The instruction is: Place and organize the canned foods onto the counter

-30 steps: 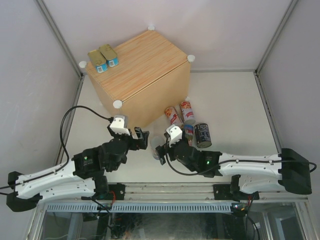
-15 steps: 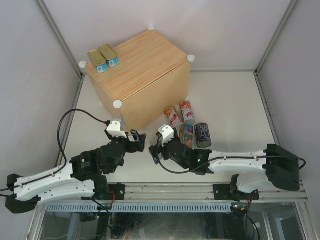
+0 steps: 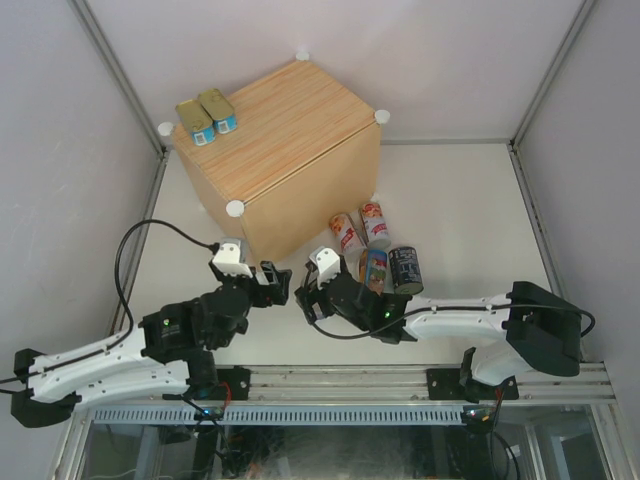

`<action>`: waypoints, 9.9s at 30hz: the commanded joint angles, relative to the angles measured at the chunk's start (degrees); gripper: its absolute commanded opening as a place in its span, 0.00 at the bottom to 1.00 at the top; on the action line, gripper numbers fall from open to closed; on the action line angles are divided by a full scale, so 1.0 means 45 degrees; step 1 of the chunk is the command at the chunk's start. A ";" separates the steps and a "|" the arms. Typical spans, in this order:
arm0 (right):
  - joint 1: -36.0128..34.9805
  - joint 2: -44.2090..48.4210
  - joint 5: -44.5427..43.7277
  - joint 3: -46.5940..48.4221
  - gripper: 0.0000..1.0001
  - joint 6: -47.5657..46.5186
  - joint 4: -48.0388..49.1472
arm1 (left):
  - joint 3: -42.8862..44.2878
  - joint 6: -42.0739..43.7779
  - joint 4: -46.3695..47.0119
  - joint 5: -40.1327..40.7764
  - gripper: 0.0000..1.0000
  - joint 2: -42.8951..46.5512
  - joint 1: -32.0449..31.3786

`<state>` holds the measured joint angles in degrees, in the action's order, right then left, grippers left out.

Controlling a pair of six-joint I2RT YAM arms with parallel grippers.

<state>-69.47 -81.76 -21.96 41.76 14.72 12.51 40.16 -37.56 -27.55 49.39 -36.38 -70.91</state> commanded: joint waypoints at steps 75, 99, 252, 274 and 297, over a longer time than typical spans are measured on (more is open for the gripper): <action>0.6775 -0.4717 0.3751 1.9271 0.00 -0.4675 -0.4430 | -0.2534 0.1089 0.4288 -0.0344 0.86 0.0040 -0.0097; 0.9175 -0.9704 0.5877 2.3875 0.00 -0.2958 -0.4104 | -0.4033 0.3034 1.0024 0.0172 0.86 -0.2628 -0.0081; 1.0060 -1.0119 0.7175 1.9271 0.68 -0.0403 0.0119 | -0.1423 0.4526 0.8780 0.1377 0.87 -0.3453 -0.0501; 0.8727 0.4243 0.3876 0.2723 0.78 0.0145 -0.1376 | 0.0837 0.4018 0.6401 0.2566 0.87 -0.3851 -0.2012; 0.9135 0.7515 0.2682 0.0571 0.90 0.1698 -0.3231 | 0.3478 0.1812 0.3005 0.0221 0.89 -0.7135 -0.1586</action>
<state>-29.19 -52.07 -6.00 46.46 20.23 -0.19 52.97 -26.09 -13.19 56.25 -65.69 -79.72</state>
